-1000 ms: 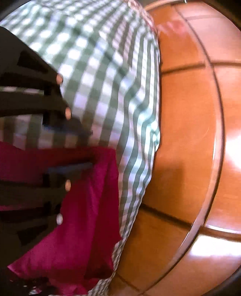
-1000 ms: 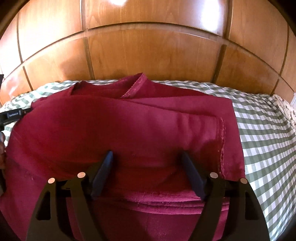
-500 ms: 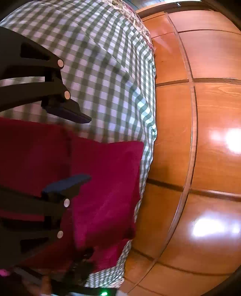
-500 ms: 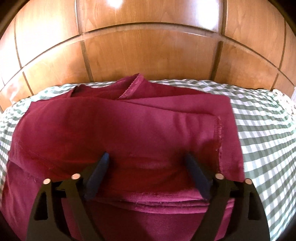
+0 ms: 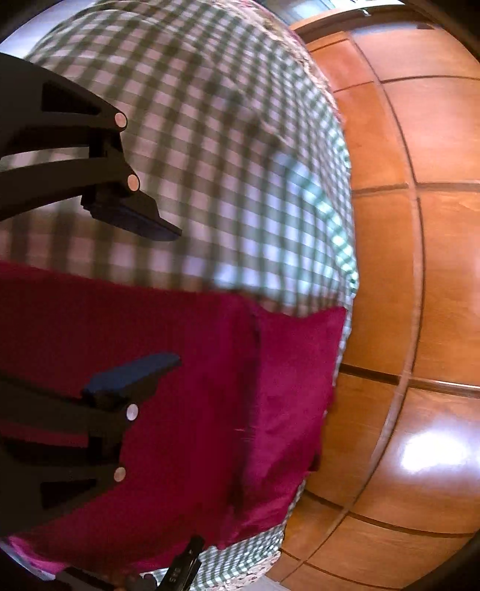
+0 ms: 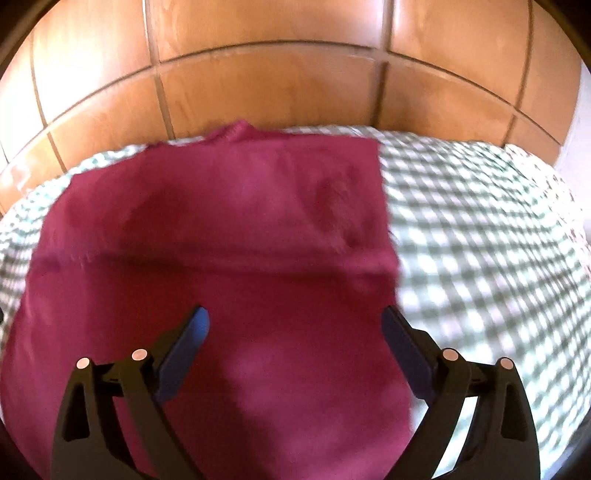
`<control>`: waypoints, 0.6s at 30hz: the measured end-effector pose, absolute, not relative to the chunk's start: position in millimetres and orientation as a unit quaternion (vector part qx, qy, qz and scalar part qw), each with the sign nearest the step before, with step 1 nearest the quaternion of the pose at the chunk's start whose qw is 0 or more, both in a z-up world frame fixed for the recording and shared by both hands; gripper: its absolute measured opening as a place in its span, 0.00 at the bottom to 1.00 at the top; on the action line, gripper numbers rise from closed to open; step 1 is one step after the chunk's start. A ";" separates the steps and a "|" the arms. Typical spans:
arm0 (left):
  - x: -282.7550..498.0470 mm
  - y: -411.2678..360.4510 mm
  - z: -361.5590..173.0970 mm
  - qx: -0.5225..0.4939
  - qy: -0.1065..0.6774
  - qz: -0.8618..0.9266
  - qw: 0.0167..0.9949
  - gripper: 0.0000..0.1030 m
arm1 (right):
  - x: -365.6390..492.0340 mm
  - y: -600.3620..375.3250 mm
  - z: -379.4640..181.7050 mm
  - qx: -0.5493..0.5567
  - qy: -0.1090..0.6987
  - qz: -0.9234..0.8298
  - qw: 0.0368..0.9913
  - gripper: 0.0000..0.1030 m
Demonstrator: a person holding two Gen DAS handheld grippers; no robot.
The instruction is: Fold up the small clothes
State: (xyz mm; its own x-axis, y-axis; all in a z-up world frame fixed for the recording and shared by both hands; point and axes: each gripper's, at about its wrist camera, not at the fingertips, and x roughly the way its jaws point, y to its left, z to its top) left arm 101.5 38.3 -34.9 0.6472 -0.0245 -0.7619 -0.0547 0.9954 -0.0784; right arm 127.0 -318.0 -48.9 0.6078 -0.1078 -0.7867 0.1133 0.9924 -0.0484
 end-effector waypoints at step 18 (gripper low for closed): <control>-9.8 58.3 -61.2 -0.079 0.500 -0.156 0.848 0.29 | -54.6 -354.1 -61.4 0.103 0.539 0.026 0.836 0.39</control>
State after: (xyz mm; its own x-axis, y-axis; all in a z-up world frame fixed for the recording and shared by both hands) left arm -9.8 58.3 -61.2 0.4515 -0.3432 -0.8236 0.1858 0.9390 -0.2894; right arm -54.6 -354.1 -61.4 0.4187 0.1533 -0.8951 0.0679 0.9776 0.1992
